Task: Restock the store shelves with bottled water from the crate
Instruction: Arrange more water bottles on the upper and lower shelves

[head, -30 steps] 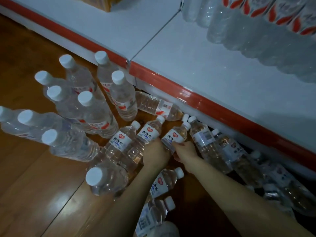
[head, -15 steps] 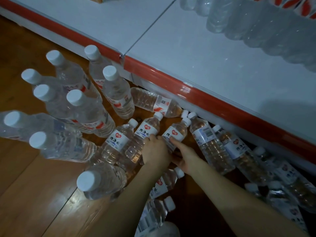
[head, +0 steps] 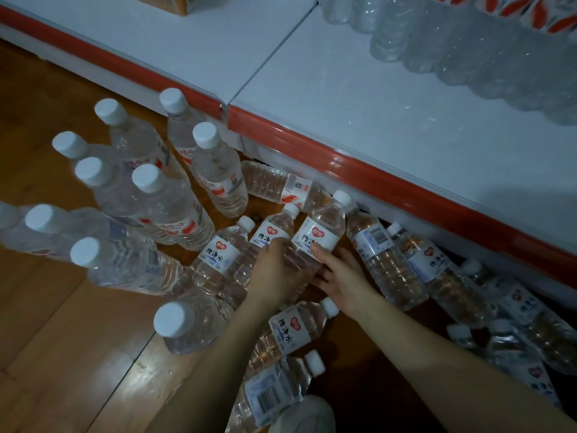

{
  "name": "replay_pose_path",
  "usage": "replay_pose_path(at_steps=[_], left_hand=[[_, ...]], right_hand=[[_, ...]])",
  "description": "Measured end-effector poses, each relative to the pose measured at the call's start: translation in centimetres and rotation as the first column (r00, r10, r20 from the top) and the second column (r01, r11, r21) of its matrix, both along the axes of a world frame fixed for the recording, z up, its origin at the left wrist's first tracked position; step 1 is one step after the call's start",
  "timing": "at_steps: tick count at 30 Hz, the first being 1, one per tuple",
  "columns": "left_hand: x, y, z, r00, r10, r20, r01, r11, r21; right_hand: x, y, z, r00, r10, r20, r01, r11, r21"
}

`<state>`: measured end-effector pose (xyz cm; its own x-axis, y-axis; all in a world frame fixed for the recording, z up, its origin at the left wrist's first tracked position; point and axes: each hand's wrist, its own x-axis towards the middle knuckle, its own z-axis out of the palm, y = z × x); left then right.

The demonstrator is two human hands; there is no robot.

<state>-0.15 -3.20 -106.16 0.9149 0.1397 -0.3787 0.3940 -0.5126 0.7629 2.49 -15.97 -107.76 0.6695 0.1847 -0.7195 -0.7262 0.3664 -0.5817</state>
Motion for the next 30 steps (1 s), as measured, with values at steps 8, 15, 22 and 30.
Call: replay_pose_path(at_steps=[8,15,22,30], left_hand=[[-0.6,1.2,3.4,0.991,0.081,0.109,-0.017,0.869,-0.494],[0.1,1.5,7.5,0.955,0.246,0.167,-0.102,0.797,-0.595],[0.8,2.5,14.1,0.932,0.228,0.283,0.014,0.755,-0.656],[1.9,3.0,23.3,0.840,0.237,0.488,0.125,0.790,-0.600]], right_hand=[[1.4,-0.1,3.9,0.971,0.167,0.168,-0.169,0.986,-0.004],[4.6,-0.2,9.8,0.823,0.458,0.334,-0.448,0.887,-0.113],[6.6,0.0,18.4,0.729,0.531,0.432,-0.498,0.844,-0.197],[6.7,0.0,29.7,0.583,0.561,0.588,-0.465,0.824,-0.325]])
